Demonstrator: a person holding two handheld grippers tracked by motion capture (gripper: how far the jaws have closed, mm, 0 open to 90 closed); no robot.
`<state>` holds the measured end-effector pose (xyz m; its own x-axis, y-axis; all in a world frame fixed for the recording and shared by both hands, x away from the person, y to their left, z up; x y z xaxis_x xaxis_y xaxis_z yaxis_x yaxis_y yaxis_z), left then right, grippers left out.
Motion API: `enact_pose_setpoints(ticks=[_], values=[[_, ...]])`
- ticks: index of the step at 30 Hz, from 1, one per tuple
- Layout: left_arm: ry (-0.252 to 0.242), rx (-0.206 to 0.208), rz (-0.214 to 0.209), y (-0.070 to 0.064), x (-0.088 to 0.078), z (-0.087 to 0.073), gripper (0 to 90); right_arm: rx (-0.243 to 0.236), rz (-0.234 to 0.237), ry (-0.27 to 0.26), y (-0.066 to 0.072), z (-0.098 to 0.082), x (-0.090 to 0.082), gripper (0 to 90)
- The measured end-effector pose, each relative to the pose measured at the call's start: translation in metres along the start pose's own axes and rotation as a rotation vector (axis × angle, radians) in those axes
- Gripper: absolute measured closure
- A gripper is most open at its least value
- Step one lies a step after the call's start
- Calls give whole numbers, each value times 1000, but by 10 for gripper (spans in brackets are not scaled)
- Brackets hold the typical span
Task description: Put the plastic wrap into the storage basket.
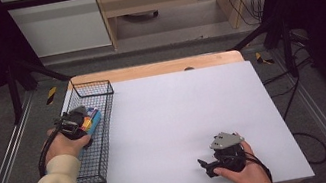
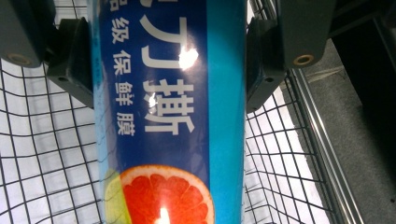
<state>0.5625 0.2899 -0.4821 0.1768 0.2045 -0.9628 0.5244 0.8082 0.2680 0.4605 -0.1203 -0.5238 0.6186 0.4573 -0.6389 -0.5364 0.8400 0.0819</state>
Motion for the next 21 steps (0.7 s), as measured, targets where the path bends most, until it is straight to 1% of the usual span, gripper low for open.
enact_pose_setpoints(ticks=[1, 2, 4, 6, 7, 12, 14, 15, 16, 21], values=[[0, 0, 1, 0, 0, 0, 317, -4, 1, 0, 0, 0, 0, 70], [-1, 0, 1, 0, 0, 0, 317, 10, 10, 6, 1, -1, 0, 69], [0, 2, 3, 0, 0, 0, 316, -5, 3, 7, 0, -1, 1, 69], [3, 3, 7, -1, 0, 0, 315, -3, 5, 8, 1, -1, 0, 69], [7, 11, 13, 0, 0, 0, 315, -3, 5, 5, 1, -1, 0, 69], [16, 20, 34, -2, 0, 1, 313, 0, 2, 3, 0, 0, 0, 69], [23, 35, 47, -2, 0, 1, 313, -2, 3, 2, 1, 0, 0, 69], [23, 35, 47, -2, 0, 1, 312, -2, 3, 2, 1, 0, 0, 69], [27, 35, 56, -3, 0, 1, 312, -3, 3, 3, 1, 0, 0, 69], [19, 36, 61, -3, 1, 2, 311, -3, 4, 4, 1, -1, 0, 69]])
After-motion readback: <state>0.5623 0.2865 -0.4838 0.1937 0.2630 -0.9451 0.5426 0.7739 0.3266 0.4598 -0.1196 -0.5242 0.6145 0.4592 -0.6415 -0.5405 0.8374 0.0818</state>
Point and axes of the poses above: each handheld gripper's, and its own axes: x roughly forward along the jaws, z roughly out of its top, y roughly to its left, the point moved 9 cm from there along x, roughly forward along the jaws, and after that the axes turned 13 degrees about x, right-handed, at the moved point
